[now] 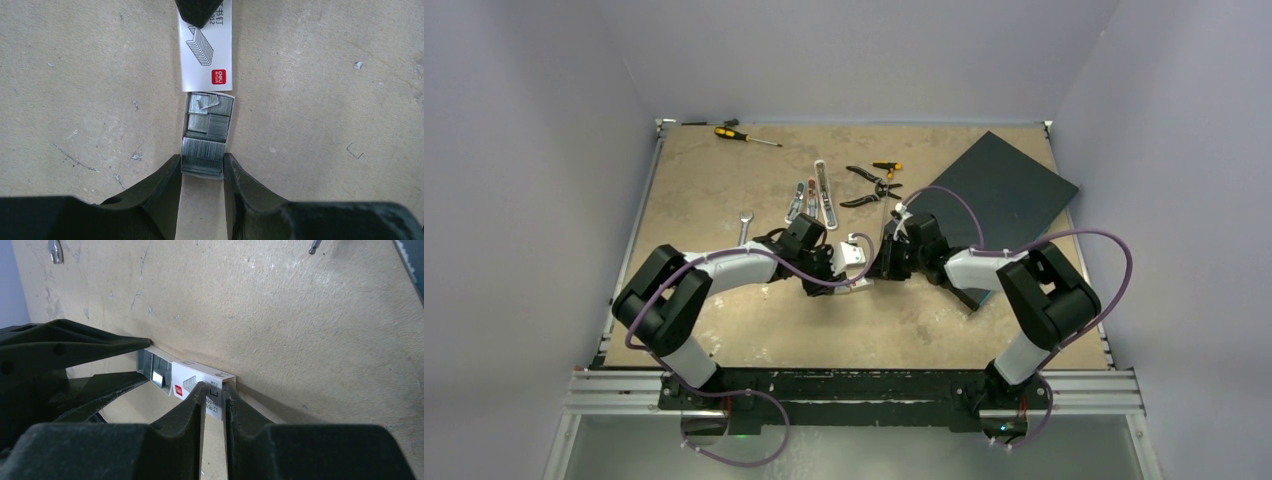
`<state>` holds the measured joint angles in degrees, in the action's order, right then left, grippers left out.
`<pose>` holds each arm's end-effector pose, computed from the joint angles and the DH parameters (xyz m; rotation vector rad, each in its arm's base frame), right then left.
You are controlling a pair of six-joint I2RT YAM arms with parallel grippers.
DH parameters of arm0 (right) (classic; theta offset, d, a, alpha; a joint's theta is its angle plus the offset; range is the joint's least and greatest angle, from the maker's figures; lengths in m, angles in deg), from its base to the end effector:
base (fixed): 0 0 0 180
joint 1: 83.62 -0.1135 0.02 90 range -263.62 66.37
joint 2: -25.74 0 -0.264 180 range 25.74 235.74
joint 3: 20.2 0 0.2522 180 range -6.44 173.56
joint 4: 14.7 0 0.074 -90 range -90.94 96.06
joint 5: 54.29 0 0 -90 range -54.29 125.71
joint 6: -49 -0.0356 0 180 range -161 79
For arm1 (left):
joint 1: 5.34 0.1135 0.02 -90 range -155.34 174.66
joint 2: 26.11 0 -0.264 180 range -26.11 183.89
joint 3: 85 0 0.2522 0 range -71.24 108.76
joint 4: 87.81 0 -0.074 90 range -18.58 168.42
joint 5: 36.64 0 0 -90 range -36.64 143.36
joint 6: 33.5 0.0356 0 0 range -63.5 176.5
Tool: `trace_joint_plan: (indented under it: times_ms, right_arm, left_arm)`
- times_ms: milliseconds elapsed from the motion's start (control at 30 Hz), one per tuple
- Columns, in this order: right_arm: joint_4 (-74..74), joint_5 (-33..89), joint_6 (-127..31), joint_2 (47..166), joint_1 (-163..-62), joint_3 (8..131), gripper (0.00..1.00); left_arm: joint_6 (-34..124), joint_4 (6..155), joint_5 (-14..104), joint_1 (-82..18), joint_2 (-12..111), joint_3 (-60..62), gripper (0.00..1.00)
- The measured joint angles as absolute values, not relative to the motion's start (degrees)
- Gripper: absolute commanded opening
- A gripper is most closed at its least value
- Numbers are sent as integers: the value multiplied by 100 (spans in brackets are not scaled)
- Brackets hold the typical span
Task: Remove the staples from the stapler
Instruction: Close the staple box at the center of the board.
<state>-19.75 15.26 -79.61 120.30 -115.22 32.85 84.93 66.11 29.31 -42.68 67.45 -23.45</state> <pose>0.2628 0.1763 0.1457 -0.0703 2.3748 1.0356 0.2349 -0.1975 0.1529 1.5192 2.0628 -0.5998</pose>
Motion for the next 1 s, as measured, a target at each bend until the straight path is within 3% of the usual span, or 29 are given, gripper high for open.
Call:
trace_joint_plan:
  times_ms: [1000]
  right_arm:
    - [-2073, 1513, -7956, 12282, -11559, 3419, 17]
  left_arm:
    - [8193, 6652, 3235, -4332, 6830, -2243, 24]
